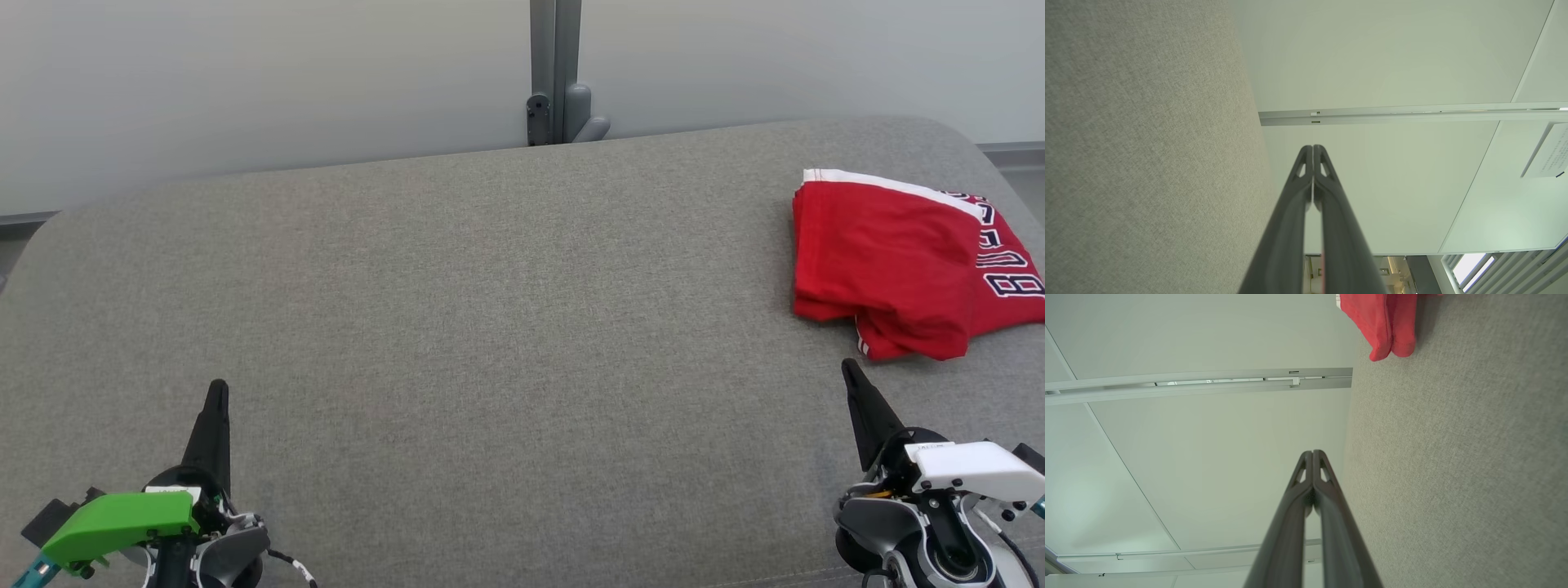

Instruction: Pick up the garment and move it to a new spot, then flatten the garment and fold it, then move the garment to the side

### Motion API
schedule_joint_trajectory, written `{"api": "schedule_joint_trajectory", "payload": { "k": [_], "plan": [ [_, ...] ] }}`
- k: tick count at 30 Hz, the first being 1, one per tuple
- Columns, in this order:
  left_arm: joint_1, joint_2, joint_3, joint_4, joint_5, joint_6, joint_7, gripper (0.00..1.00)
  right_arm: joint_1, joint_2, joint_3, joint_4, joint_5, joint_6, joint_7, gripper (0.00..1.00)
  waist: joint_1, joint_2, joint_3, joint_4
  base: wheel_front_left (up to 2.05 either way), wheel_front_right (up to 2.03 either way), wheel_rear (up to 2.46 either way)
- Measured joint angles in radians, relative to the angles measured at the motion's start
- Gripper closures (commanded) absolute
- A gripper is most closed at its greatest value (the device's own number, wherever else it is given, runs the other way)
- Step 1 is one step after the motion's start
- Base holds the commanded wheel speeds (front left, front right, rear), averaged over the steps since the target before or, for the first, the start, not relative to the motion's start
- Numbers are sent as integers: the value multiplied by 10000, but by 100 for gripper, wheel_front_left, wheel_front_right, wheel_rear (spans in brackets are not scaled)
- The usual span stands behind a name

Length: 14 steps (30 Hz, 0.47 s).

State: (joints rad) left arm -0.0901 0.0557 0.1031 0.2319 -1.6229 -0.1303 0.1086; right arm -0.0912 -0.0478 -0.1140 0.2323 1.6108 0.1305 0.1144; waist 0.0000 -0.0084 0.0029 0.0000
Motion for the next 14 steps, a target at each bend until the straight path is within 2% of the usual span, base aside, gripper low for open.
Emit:
{"api": "schedule_joint_trajectory", "payload": {
  "k": [14],
  "plan": [
    [-1,-8,13,0,15,0,2,100,0,0,0,0,0,0,0,100,0,0,0,0,0,0,0]
  ]
}}
